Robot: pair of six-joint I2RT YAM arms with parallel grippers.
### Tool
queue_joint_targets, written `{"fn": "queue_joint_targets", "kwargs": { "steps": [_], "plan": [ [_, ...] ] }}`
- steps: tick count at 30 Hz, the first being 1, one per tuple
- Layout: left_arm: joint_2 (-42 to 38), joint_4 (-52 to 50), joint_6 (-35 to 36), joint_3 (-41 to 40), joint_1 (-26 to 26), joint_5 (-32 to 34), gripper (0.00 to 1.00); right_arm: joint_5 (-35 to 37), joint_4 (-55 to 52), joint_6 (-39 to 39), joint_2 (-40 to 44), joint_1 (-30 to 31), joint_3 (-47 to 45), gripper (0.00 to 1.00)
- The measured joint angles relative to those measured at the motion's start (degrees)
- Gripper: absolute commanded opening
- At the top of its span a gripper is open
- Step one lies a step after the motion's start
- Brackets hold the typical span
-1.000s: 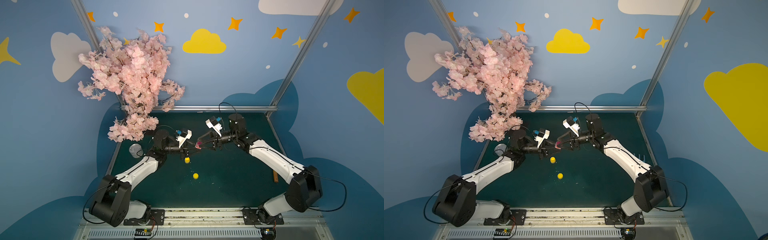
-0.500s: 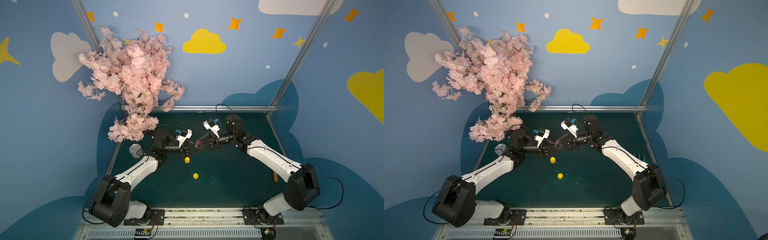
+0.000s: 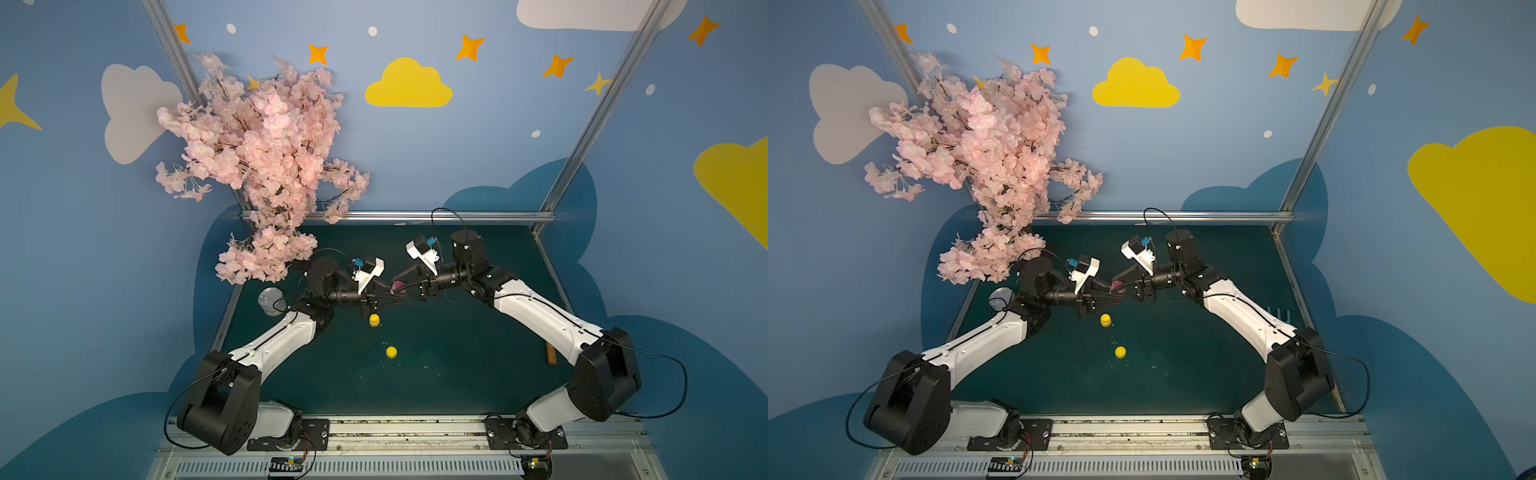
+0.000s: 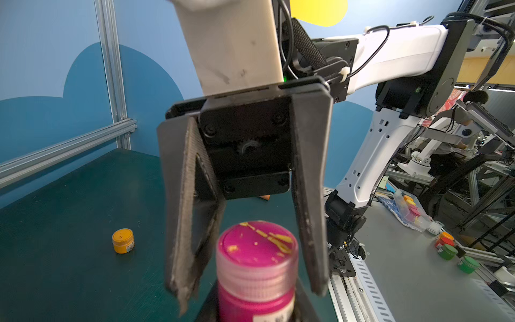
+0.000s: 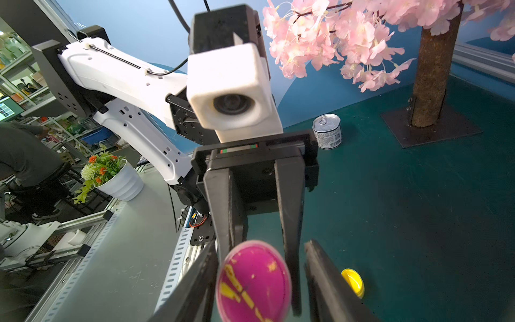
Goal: Close the paint jar lid
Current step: Screw the lid onto the paint jar.
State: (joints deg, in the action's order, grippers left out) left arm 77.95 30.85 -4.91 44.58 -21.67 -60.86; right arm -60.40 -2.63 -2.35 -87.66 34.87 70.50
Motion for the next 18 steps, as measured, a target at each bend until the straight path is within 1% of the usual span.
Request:
{"fn": "queue_joint_targets", "kwargs": {
  "steps": [4,8,14,16,18],
  "plan": [
    [0.0,0.0,0.1,0.0,0.0,0.0,0.29,0.1,0.0,0.1,0.4,0.0,0.0,0.51],
    [0.0,-0.1,0.2,0.0,0.0,0.0,0.29,0.2,0.1,0.4,0.6,-0.3,-0.2,0.47],
    [0.0,-0.8,0.5,0.5,0.0,0.2,0.28,0.3,0.3,0.6,0.7,-0.3,-0.2,0.29],
    [-0.1,-0.9,0.5,0.6,0.0,0.4,0.28,0.4,0.2,0.7,0.7,-0.3,-0.2,0.25],
    [-0.1,-0.9,0.6,0.6,0.0,0.7,0.28,0.5,0.3,0.5,0.7,-0.3,-0.2,0.22]
  ]
}}
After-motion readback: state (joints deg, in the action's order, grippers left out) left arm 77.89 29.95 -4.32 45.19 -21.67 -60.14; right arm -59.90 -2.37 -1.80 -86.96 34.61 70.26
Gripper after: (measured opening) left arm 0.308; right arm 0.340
